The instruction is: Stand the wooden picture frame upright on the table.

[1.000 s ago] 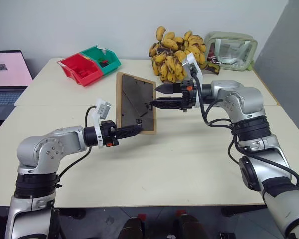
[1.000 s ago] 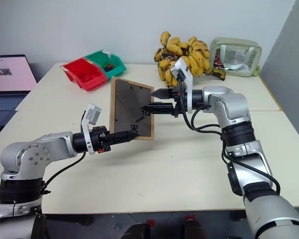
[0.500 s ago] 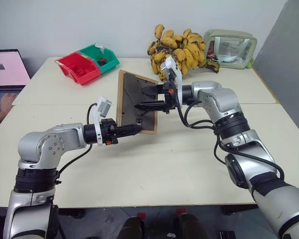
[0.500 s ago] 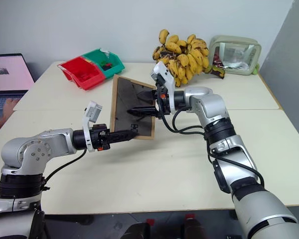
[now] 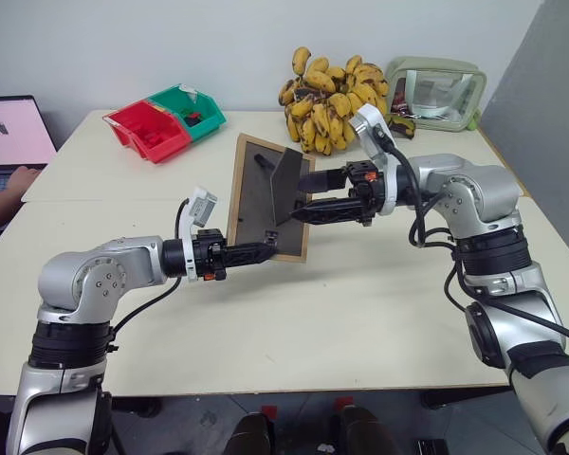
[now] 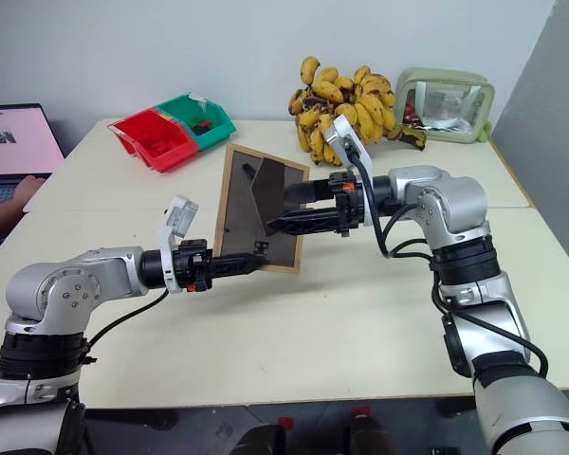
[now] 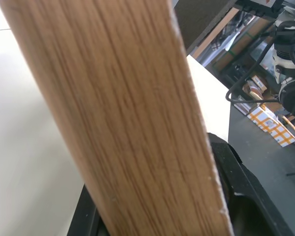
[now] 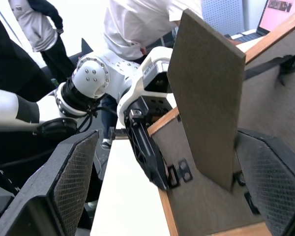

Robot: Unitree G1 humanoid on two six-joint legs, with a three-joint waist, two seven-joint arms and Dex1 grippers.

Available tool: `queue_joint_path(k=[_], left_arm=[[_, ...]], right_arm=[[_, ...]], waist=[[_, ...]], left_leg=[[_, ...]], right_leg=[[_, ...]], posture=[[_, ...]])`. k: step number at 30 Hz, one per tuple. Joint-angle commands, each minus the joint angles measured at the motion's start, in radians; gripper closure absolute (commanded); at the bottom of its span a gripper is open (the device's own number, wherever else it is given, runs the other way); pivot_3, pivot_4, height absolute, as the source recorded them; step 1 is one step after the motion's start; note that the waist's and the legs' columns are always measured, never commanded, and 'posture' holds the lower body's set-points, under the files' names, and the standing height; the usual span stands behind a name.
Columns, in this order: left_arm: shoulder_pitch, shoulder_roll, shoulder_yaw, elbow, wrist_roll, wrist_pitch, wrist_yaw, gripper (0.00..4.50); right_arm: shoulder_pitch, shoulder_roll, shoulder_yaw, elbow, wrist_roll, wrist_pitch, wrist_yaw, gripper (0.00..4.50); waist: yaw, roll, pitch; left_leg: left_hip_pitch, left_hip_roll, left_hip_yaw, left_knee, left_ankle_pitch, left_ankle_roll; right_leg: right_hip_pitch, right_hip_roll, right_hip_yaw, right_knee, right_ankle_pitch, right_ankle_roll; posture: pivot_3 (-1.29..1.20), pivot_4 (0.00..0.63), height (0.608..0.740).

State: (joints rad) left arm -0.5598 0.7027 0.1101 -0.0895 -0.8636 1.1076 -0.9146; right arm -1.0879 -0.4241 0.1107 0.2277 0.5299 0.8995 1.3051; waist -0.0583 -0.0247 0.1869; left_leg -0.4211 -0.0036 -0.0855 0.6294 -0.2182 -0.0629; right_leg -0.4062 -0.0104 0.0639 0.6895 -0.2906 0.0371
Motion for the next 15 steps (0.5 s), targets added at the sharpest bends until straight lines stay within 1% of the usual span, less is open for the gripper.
queue_joint_path(k=[1, 5, 6, 9, 11, 12, 15], left_arm=[[-0.008, 0.003, 0.033, -0.028, -0.027, 0.008, 0.006, 3.1], [0.001, 0.009, 0.068, -0.043, -0.083, 0.073, 0.017, 3.1], [0.006, 0.014, 0.074, -0.049, -0.097, 0.09, 0.018, 3.1], [0.02, 0.027, 0.089, -0.063, -0.133, 0.136, 0.021, 3.1], [0.02, 0.03, 0.102, -0.067, -0.171, 0.184, 0.027, 3.1], [0.016, 0.025, 0.115, -0.064, -0.195, 0.212, 0.037, 3.1], [-0.022, -0.013, 0.169, -0.02, -0.297, 0.316, 0.104, 3.1]], right_arm=[[0.028, -0.056, -0.012, -0.059, 0.004, -0.028, 0.012, 0.02], [0.155, -0.22, 0.048, -0.101, -0.165, -0.258, 0.025, 0.02], [0.185, -0.246, 0.05, -0.108, -0.19, -0.309, 0.019, 0.02], [0.272, -0.278, 0.051, -0.062, -0.322, -0.61, -0.064, 0.02], [0.313, -0.262, 0.052, 0.063, -0.459, -1.011, -0.207, 0.02], [0.318, -0.25, 0.05, 0.126, -0.517, -1.181, -0.287, 0.02], [0.276, -0.223, 0.058, 0.305, -0.745, -1.662, -0.604, 0.02]], waist=[[0.001, 0.0, 0.0], [0.007, 0.0, 0.0], [0.012, 0.0, 0.0], [0.01, 0.0, 0.0], [0.005, 0.0, 0.0], [0.002, 0.0, 0.0], [-0.004, 0.0, 0.0]], left_leg=[[0.0, 0.0, 0.0, 0.0, 0.0, 0.0], [0.0, 0.0, 0.0, 0.0, 0.0, 0.0], [0.0, -0.001, -0.001, 0.001, 0.0, 0.0], [-0.001, -0.002, 0.0, 0.001, 0.0, 0.0], [-0.001, -0.001, 0.001, 0.001, 0.0, 0.0], [0.0, -0.001, 0.001, 0.001, 0.0, 0.0], [0.002, -0.001, 0.004, 0.001, 0.0, 0.0]], right_leg=[[0.0, 0.0, 0.0, 0.0, 0.0, 0.0], [0.0, 0.0, -0.001, -0.001, 0.0, 0.0], [0.001, 0.0, -0.001, -0.001, -0.001, 0.001], [0.001, -0.001, 0.0, -0.001, -0.001, 0.002], [0.001, -0.001, 0.0, 0.0, -0.001, 0.002], [0.001, -0.001, 0.0, 0.0, -0.001, 0.001], [0.001, 0.0, 0.003, 0.003, -0.001, 0.001]], posture=[[0.0, 0.15, 0.74], [0.0, 0.15, 0.74], [0.0, 0.15, 0.74], [0.0, 0.15, 0.74], [0.0, 0.15, 0.74], [0.0, 0.15, 0.74], [0.0, 0.15, 0.74]])
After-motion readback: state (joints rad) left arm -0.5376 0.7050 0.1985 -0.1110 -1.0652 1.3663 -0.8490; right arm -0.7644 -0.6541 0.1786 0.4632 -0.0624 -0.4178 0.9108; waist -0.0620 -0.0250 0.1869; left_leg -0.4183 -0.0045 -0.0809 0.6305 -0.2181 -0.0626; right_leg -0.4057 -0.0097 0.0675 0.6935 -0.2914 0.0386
